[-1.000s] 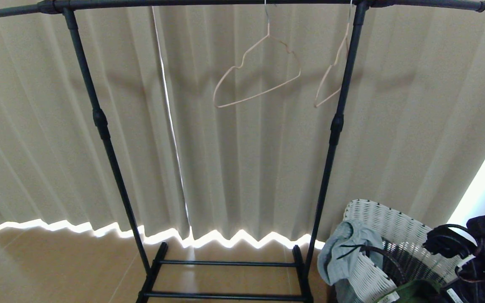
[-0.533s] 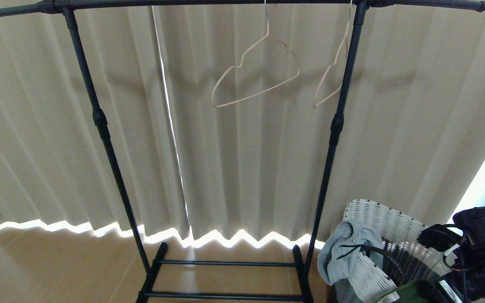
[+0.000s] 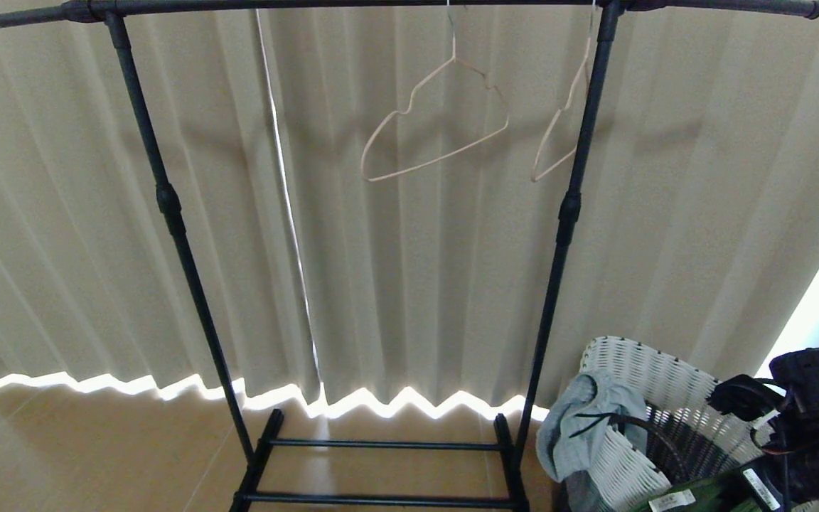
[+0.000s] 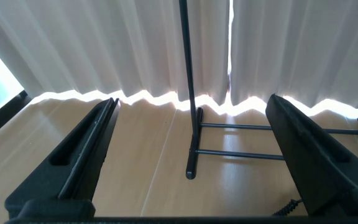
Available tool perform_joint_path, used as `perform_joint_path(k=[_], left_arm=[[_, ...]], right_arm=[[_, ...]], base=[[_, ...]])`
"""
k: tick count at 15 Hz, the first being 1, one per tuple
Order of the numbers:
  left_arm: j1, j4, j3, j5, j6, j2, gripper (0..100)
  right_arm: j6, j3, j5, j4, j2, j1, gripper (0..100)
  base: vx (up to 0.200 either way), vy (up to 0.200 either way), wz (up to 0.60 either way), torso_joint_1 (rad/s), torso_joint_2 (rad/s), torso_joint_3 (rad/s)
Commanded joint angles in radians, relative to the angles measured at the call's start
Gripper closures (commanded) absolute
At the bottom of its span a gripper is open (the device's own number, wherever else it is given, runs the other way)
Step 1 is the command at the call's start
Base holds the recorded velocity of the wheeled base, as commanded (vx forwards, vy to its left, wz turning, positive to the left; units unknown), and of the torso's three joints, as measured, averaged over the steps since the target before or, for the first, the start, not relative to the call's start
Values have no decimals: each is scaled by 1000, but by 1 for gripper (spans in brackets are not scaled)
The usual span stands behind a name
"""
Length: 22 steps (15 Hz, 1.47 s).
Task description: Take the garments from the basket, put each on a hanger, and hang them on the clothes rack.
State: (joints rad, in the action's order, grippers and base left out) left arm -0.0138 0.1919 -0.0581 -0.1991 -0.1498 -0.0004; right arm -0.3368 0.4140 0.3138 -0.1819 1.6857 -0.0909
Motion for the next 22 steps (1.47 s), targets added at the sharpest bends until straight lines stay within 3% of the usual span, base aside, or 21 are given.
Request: perform_joint_path(k=[1, 4, 5, 8, 16, 22], left_arm=[[0, 0, 0, 0, -1, 0, 0], [0, 0, 0, 3, -1, 0, 0], [0, 0, 0, 3, -1, 0, 0], [0, 0, 0, 3, -1, 0, 0], [0, 0, 0, 3, -1, 0, 0], [0, 0, 0, 0, 1, 0, 0]], right_arm=[[4, -6, -10, -1, -190, 0, 100], [5, -4, -22, -2, -340, 0, 100], [5, -4, -110, -7, -457, 0, 100], [4, -6, -167, 1, -612, 3, 100], [4, -37, -168, -4, -709, 5, 100], [4, -43, -180, 1, -709, 8, 100]], base=[[0, 0, 0, 0, 0, 0], [0, 0, 0, 0, 0, 0], [0, 0, 0, 0, 0, 0], [0, 0, 0, 0, 0, 0], [-175, 0, 0, 4, 1, 3], [0, 33, 0, 1, 0, 0]])
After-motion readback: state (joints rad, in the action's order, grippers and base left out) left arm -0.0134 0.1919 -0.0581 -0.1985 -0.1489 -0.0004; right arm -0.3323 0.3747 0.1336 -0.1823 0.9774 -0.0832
